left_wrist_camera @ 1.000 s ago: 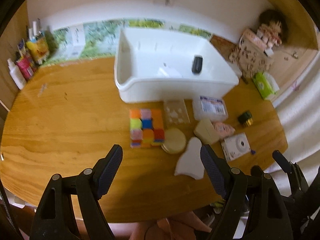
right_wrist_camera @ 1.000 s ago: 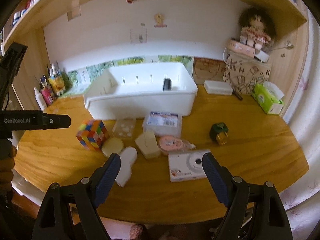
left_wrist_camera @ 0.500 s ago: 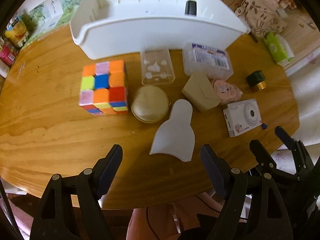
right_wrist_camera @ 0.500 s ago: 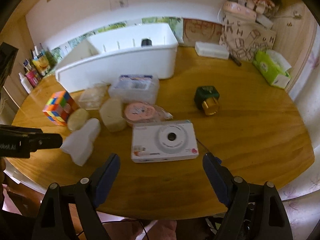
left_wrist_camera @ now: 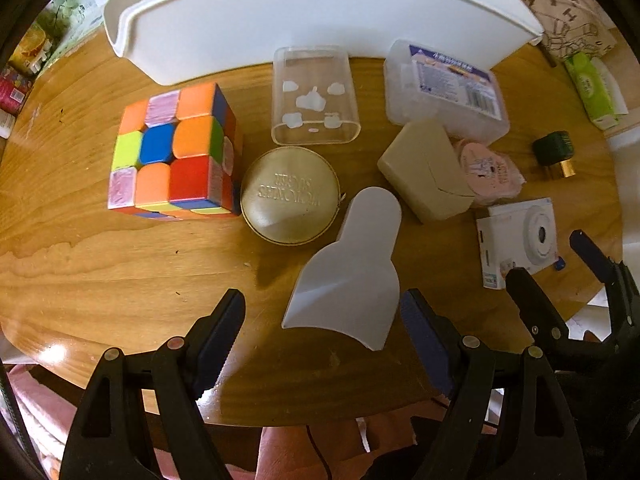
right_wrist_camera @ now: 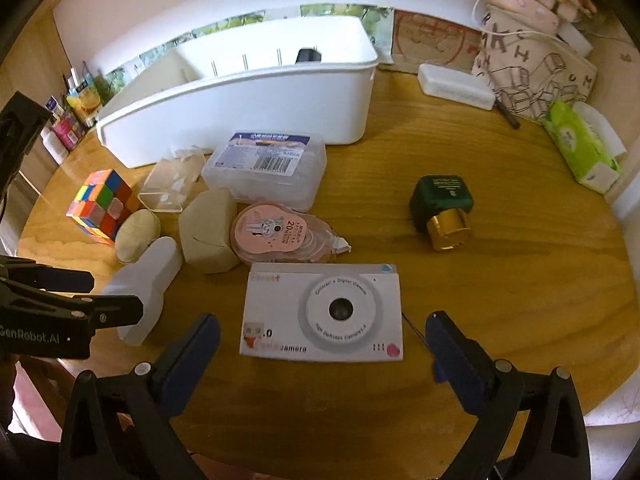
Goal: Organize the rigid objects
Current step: 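Grasp the white scoop-shaped piece with the left tool while the right tool grasps the white lens toy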
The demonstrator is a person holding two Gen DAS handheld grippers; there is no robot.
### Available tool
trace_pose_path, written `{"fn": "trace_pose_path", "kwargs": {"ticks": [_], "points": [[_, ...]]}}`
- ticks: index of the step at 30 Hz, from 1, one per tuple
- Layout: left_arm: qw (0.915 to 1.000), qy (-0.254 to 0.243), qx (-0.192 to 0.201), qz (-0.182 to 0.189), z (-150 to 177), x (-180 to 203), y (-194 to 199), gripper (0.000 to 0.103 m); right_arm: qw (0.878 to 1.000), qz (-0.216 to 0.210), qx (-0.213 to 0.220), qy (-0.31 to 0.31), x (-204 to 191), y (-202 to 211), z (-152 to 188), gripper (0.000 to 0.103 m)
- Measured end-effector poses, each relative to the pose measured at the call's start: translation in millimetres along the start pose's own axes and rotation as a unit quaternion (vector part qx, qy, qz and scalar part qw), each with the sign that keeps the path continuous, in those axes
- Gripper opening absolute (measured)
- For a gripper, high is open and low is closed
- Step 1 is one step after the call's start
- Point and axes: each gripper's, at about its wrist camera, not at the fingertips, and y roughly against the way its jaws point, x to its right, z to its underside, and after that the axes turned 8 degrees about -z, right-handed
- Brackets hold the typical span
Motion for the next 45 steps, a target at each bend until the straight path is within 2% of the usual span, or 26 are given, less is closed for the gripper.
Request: {"fn": "trace_pose_path", "kwargs": {"ticks": [11,19,23,29,31,39,45], "points": [[0.9994,0.003,-0.035,-0.002,-20,9,-18,0.083,0.999,-0.005,-0.041,0.006,4,-23,-13,0.103],[0.9991,0.006,-0.041,0.0,-27,4,-24,0.081,0.998,-0.014,-0.064,0.005,9,-34,-18,0.103],[0.999,0.002,-0.045,0.0,-32,7,-26,0.081,0.997,-0.017,-0.073,0.017,9,-37,-21,0.097],[0.9988,-0.013,-0.044,-0.015,-34,20,-22,0.066,0.996,-0.019,-0.084,0.035,9,-41,-22,0.095],[0.9988,-0.014,-0.044,-0.017,-36,26,-20,0.061,0.995,-0.024,-0.088,0.044,9,-41,-23,0.095],[0.9981,0.018,-0.053,-0.027,-40,32,-23,0.06,0.991,-0.06,-0.099,0.067,14,-40,-24,0.095],[0.9966,0.05,-0.059,-0.027,-28,30,-21,0.06,0.986,-0.096,-0.109,0.088,22,-40,-32,0.094]]}}
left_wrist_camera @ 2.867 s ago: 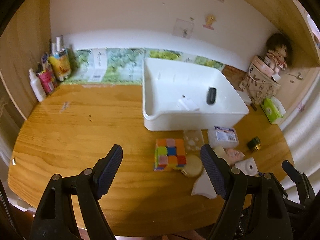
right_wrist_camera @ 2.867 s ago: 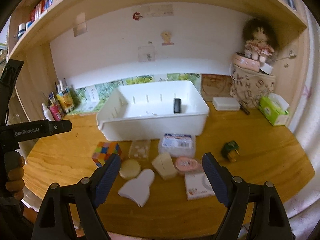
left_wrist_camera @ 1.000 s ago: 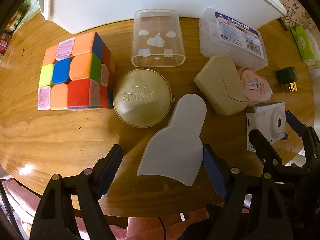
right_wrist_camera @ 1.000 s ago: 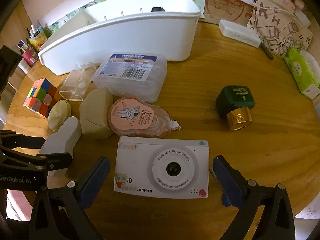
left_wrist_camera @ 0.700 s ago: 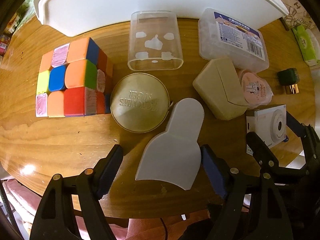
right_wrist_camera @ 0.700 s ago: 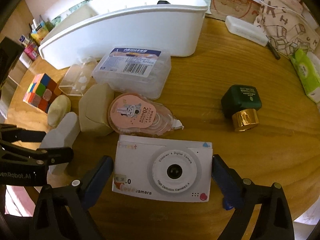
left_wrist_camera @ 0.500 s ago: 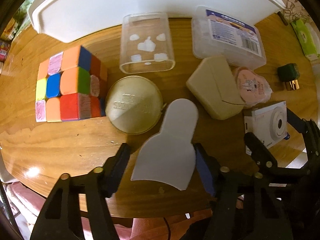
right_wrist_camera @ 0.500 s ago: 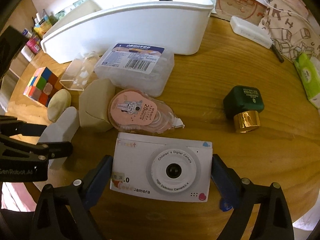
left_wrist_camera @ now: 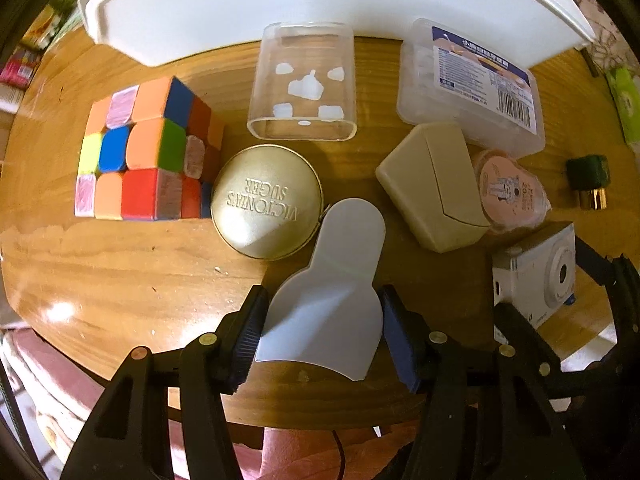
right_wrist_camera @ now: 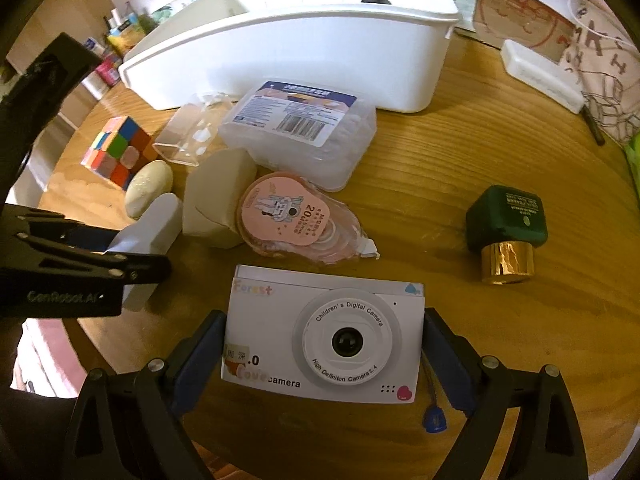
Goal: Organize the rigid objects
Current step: 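Grasp the white scoop-shaped piece with the left tool while the right tool grasps the white lens toy, then carry the scoop piece with the left tool while the right tool carries the lens toy over the bin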
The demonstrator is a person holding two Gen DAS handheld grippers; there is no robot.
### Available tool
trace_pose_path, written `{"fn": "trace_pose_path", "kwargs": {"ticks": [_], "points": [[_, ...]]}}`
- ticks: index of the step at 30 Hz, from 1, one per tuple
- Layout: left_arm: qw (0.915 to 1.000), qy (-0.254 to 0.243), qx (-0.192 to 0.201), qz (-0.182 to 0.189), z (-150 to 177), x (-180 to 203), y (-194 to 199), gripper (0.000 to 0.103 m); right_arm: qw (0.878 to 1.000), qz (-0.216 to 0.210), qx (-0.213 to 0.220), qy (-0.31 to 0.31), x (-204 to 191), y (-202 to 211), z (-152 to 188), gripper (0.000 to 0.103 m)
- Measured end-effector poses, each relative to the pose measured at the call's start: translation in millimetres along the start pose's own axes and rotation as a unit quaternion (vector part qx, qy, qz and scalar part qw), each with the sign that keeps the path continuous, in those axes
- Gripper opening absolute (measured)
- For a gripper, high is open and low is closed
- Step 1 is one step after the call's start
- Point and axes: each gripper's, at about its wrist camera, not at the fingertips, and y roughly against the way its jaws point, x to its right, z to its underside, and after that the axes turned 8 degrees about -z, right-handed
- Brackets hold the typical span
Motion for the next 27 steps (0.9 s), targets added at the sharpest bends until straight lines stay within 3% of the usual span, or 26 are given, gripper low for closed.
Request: {"fn": "trace_pose_path", "kwargs": {"ticks": [7,13,20,27], "points": [[0.9984,0.042,-0.014,0.034,12,-5,8,0.06,0.998,-0.038,0.003,0.041,0,23,-3,0.094],[0.9983,0.049,-0.001,0.033,21,-2,35,0.06,0.994,-0.068,0.01,0.084,-1,50,-7,0.094],[0.9977,0.053,0.033,0.026,30,-12,79,0.06,0.987,-0.084,0.03,0.131,-9,85,-22,0.094],[0.9938,0.057,0.095,0.006,30,-33,129,0.06,0.981,-0.089,0.067,0.16,-23,115,-42,0.094]]}}
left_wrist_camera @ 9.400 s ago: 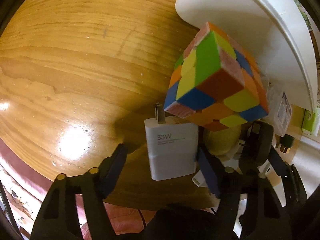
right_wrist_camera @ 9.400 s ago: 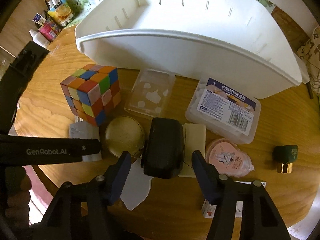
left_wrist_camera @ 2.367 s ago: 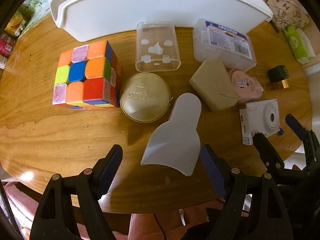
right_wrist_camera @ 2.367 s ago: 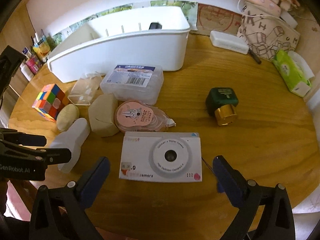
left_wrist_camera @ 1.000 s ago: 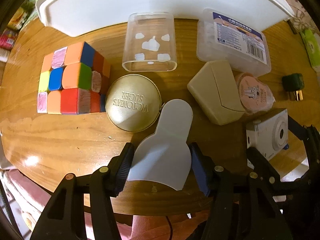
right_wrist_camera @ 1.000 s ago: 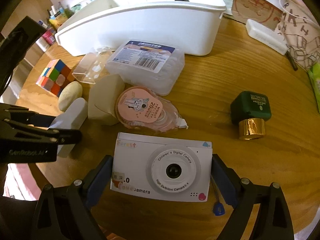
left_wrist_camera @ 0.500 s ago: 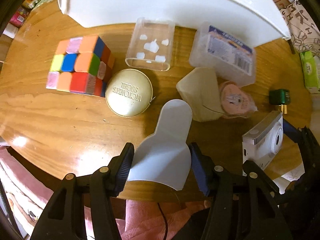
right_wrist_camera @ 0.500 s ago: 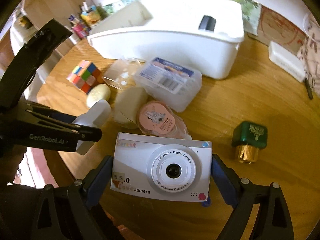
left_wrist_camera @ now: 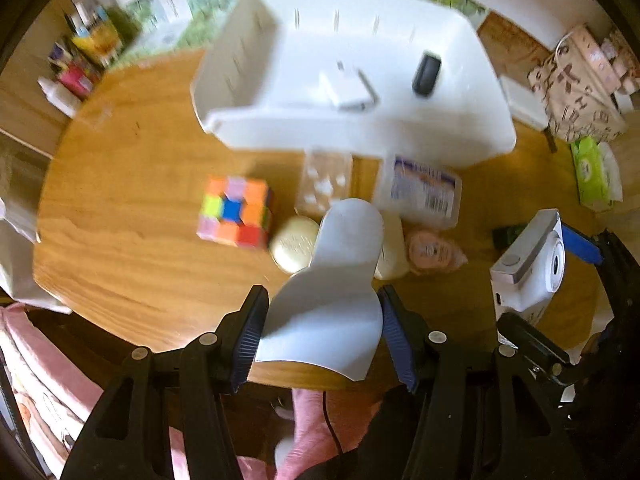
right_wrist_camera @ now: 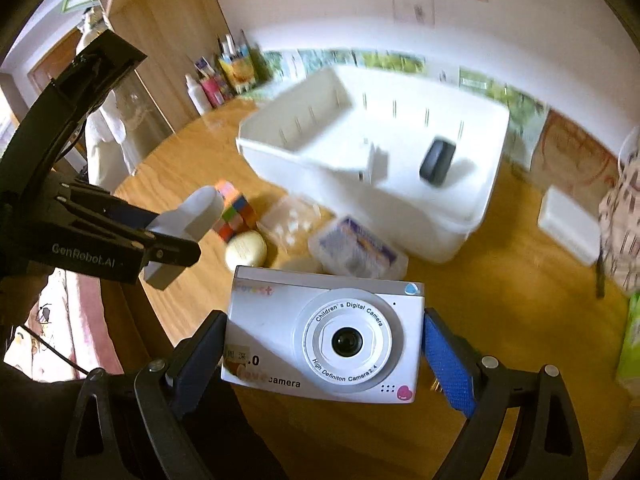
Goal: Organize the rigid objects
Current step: 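Carry the scoop piece with the left tool while the right tool carries the lens toy over the bin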
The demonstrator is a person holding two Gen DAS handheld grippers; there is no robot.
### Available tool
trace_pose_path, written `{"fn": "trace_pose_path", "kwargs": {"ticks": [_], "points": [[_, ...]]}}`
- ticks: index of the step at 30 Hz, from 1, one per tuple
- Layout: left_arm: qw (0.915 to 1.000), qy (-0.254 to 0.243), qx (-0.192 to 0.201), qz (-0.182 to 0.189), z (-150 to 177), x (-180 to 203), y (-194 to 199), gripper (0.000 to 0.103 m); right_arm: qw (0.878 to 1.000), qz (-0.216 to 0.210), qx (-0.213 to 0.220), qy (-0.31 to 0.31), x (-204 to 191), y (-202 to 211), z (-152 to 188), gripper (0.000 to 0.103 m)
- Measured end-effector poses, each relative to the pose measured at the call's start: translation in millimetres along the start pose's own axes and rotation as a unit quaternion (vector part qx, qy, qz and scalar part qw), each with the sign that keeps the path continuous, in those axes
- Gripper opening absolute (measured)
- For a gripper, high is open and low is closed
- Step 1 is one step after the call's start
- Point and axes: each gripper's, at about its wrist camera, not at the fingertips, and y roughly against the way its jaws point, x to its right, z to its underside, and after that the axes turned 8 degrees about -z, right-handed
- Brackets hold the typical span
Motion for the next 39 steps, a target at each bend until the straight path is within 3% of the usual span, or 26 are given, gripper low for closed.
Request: {"fn": "trace_pose_path", "kwargs": {"ticks": [10,19,31,39], "points": [[0.9965,-0.021,0.081,-0.011,-60,-24,27,0.06,0.998,0.03,0.05,0.027,-6,20,-43,0.094],[0.9918,-0.042,0.12,0.011,-109,-38,32,0.06,0.992,0.077,0.1,-0.003,5,19,-76,0.094],[0.9788,-0.047,0.168,0.108,-158,-50,13,0.06,0.978,0.122,0.161,-0.046,20,-5,-99,0.094],[0.9667,-0.058,0.191,0.16,-176,-53,-11,0.06,0.973,0.141,0.168,-0.072,36,-31,-110,0.094]]}}
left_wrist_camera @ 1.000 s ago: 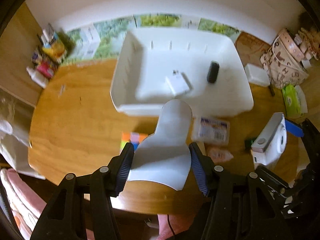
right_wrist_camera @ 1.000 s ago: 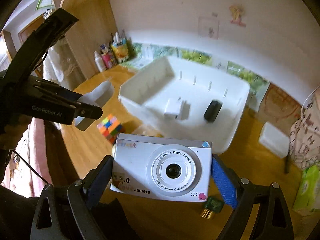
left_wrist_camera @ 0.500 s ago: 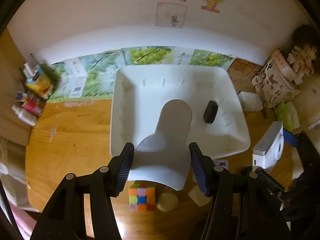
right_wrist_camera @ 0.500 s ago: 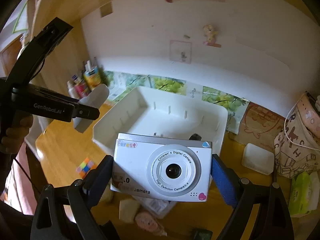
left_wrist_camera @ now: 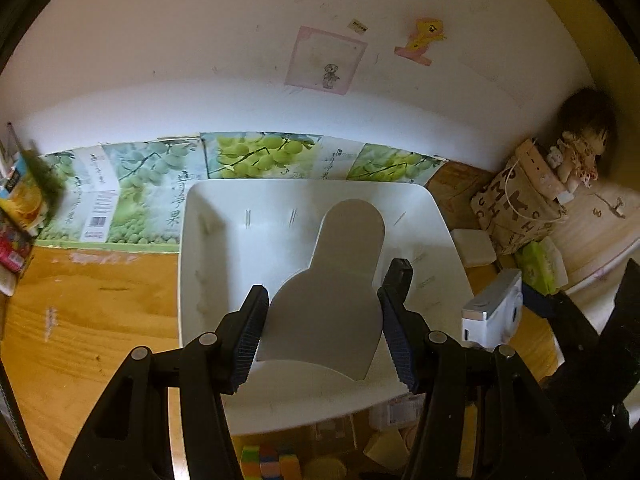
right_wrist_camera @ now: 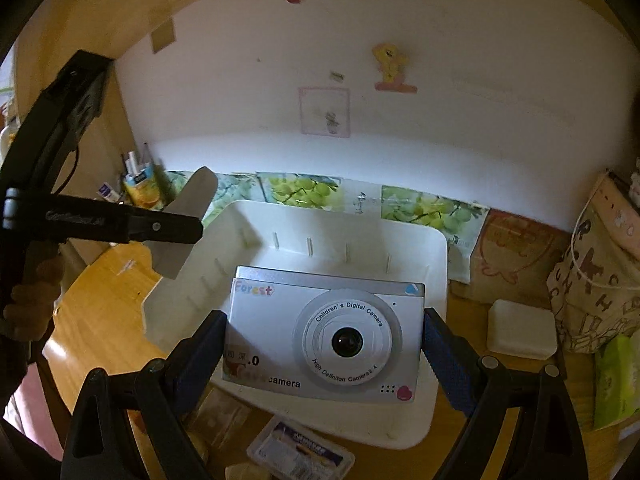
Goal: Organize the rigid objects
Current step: 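Carry the scoop piece with the left tool while the right tool carries the lens toy over the bin, then open the left tool to drop the scoop piece in the bin while the right tool drops the lens toy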
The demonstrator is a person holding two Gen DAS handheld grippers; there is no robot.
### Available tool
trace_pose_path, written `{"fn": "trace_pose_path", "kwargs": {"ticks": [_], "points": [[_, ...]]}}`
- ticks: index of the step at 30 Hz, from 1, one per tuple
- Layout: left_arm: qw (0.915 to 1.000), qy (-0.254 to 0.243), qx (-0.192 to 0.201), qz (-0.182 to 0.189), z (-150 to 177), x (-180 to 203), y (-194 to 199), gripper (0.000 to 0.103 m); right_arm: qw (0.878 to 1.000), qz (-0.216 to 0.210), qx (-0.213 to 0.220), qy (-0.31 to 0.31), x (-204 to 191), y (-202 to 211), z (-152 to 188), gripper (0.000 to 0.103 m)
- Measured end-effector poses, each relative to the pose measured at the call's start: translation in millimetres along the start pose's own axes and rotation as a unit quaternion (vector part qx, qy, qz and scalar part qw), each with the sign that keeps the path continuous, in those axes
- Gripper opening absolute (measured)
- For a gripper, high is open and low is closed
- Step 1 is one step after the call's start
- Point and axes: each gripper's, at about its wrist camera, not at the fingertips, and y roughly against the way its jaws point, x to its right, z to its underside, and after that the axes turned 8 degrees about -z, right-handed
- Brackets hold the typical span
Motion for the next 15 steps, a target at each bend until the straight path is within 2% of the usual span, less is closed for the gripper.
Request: {"fn": "trace_pose_path", "kwargs": {"ticks": [11,15], "points": [[0.9999,0.015,-0.002,0.008,-2,-11,-29,0.06,0.999,0.024,-0.029,-0.032,11,-34,6,0.094],[0.9997,0.021,-0.008,0.01,-2,-13,-32,0.066,0.998,0.035,-0.046,-0.039,14,-42,7,0.094]]}}
